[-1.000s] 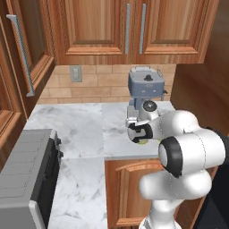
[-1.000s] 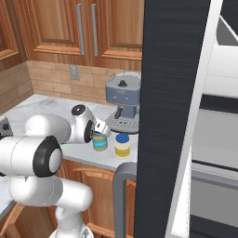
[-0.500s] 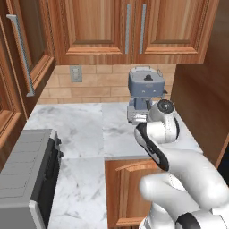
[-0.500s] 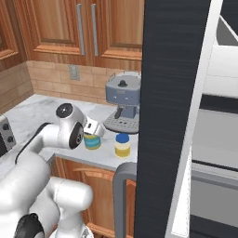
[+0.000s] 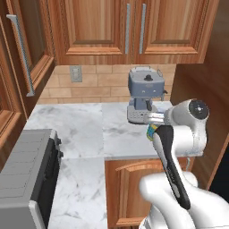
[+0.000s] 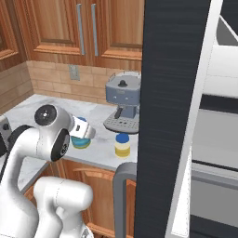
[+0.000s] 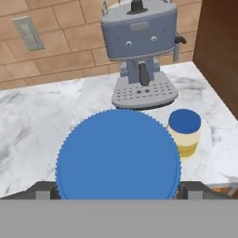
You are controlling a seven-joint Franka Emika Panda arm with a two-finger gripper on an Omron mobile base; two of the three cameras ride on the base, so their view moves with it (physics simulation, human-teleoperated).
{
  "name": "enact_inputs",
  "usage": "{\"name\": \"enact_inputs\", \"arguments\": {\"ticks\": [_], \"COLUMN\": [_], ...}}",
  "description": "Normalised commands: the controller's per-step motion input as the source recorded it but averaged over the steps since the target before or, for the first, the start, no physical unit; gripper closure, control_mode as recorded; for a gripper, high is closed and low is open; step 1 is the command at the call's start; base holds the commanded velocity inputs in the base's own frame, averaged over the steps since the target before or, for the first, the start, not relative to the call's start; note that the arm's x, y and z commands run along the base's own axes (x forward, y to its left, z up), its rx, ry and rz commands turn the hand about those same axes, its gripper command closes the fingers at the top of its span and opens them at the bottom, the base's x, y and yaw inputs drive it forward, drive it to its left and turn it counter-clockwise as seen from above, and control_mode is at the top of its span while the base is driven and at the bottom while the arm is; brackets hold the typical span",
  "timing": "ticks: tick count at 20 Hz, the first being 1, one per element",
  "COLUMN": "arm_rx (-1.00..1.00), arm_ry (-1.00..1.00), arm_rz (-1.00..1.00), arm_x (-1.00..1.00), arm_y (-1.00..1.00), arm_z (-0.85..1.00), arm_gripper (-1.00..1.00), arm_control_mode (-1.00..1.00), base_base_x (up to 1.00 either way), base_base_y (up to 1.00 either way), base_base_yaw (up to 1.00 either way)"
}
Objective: Place the mayonnaise and mayonnaise from the counter to the top shelf of the fridge. If the existing items in the fridge are on the top shelf, move them to other shelves.
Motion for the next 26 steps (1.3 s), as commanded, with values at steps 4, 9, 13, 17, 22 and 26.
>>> {"name": "enact_inputs", "arguments": {"ticks": [4, 9, 13, 17, 22, 26], "arm_rx": [0.01, 0.00, -0.06, -0.09, -0.01, 0.00], "arm_ry": [-0.01, 0.03, 0.04, 0.01, 0.00, 0.00], "arm_rz": [0.10, 0.04, 0.00, 0.00, 0.01, 0.00], "arm_x": [-1.00, -0.99, -0.83, -0.75, -0.19, 0.00], "arm_y": [0.00, 0.02, 0.07, 0.04, -0.02, 0.00], "arm_z": [0.98, 0.81, 0.57, 0.18, 0.00, 0.00], "arm_gripper": [1.00, 1.00, 1.00, 1.00, 1.00, 1.00], "arm_control_mode": [-1.00, -1.00, -1.00, -1.00, 1.00, 1.00], "base_base_x": [0.00, 0.00, 0.00, 0.00, -0.80, -1.00], "base_base_y": [0.00, 0.00, 0.00, 0.00, -0.15, -0.41], "base_base_yaw": [0.00, 0.00, 0.00, 0.00, 0.08, 0.08]}}
